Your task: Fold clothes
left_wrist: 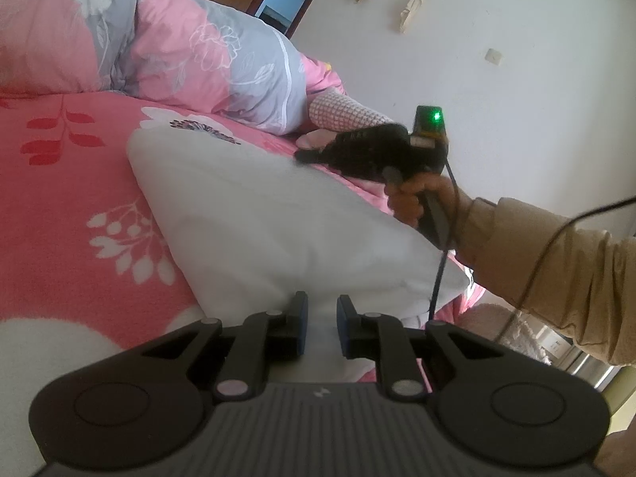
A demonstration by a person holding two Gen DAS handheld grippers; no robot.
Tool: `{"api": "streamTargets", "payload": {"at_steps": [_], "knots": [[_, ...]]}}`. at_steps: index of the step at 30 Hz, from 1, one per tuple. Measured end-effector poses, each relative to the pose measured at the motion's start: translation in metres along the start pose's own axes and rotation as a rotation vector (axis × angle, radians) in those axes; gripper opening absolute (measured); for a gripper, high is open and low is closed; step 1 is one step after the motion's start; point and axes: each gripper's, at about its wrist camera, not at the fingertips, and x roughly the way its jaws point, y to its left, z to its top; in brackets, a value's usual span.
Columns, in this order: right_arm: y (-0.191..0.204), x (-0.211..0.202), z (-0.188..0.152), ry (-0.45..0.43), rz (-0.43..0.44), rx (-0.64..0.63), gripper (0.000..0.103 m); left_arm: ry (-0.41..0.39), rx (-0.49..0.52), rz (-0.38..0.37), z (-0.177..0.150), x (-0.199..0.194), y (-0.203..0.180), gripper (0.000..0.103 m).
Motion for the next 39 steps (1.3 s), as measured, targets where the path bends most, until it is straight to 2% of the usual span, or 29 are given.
{"api": "streamTargets", "payload": {"at_steps": [1, 6, 8, 10, 11, 13, 15, 16, 19, 21, 23, 24, 25, 26, 27, 28, 29, 30, 31, 33, 34, 36, 39], "knots": [[-0.002, -0.002, 0.002, -0.016, 0.009, 0.029, 0.005, 0.0, -0.001, -0.002, 0.0, 0.0, 0.001, 0.017], [-0.001, -0.005, 0.006, 0.044, 0.152, 0.066, 0.005, -0.001, 0.0, -0.004, 0.0, 0.0, 0.001, 0.017], [0.001, -0.002, 0.006, 0.088, 0.196, 0.069, 0.011, -0.002, 0.003, -0.005, 0.0, -0.001, 0.001, 0.017], [-0.002, 0.013, -0.001, 0.139, 0.148, 0.071, 0.01, -0.003, 0.006, -0.004, 0.0, -0.001, 0.001, 0.017], [-0.01, 0.019, -0.001, 0.125, 0.127, 0.113, 0.004, -0.004, 0.008, -0.004, 0.0, -0.001, 0.001, 0.017], [-0.027, 0.021, 0.001, 0.051, 0.089, 0.219, 0.001, -0.004, 0.011, -0.002, 0.0, -0.001, 0.0, 0.017], [-0.039, 0.008, 0.004, -0.047, -0.011, 0.295, 0.009, -0.005, 0.013, 0.001, -0.001, -0.001, -0.001, 0.017], [-0.04, -0.001, 0.004, -0.075, -0.02, 0.315, 0.009, -0.004, 0.013, 0.002, -0.001, -0.001, -0.002, 0.017], [-0.023, -0.034, -0.007, -0.095, 0.078, 0.305, 0.009, -0.004, 0.013, 0.005, -0.001, -0.002, -0.003, 0.017], [-0.005, -0.053, -0.019, -0.072, 0.171, 0.262, 0.01, -0.004, 0.011, 0.01, 0.0, -0.002, -0.004, 0.017], [0.005, -0.061, -0.038, 0.007, 0.242, 0.248, 0.015, -0.004, 0.009, 0.014, 0.0, -0.002, -0.005, 0.017], [0.006, -0.063, -0.048, 0.056, 0.245, 0.249, 0.017, -0.004, 0.006, 0.015, 0.001, -0.003, -0.005, 0.017], [0.001, -0.065, -0.057, 0.078, 0.214, 0.277, 0.018, -0.004, 0.003, 0.016, 0.002, -0.004, -0.006, 0.017], [-0.006, -0.069, -0.065, 0.079, 0.175, 0.324, 0.008, -0.005, 0.002, 0.018, 0.002, -0.004, -0.006, 0.018], [-0.014, -0.073, -0.073, 0.079, 0.137, 0.371, 0.005, -0.006, 0.002, 0.02, 0.002, -0.006, -0.007, 0.019], [-0.02, -0.081, -0.077, 0.052, 0.088, 0.418, 0.007, -0.008, 0.005, 0.022, 0.003, -0.007, -0.009, 0.023], [-0.022, -0.095, -0.077, 0.001, 0.001, 0.438, 0.012, -0.01, 0.01, 0.022, 0.003, -0.008, -0.011, 0.029], [-0.019, -0.109, -0.075, -0.041, -0.073, 0.421, 0.012, -0.013, 0.014, 0.023, 0.003, -0.01, -0.014, 0.032], [-0.013, -0.121, -0.074, -0.074, -0.075, 0.407, 0.012, -0.014, 0.027, 0.028, 0.004, -0.011, -0.018, 0.038], [0.003, -0.139, -0.075, -0.124, 0.008, 0.404, 0.012, -0.014, 0.066, 0.047, 0.004, -0.013, -0.028, 0.043], [0.015, -0.141, -0.076, -0.118, 0.059, 0.386, 0.012, -0.013, 0.084, 0.058, 0.004, -0.013, -0.033, 0.044], [0.04, -0.137, -0.081, -0.072, 0.128, 0.316, 0.012, 0.0, 0.104, 0.078, 0.003, -0.014, -0.04, 0.045], [0.067, -0.12, -0.096, 0.053, 0.166, 0.201, 0.012, 0.012, 0.098, 0.101, -0.001, -0.019, -0.044, 0.045]]}}
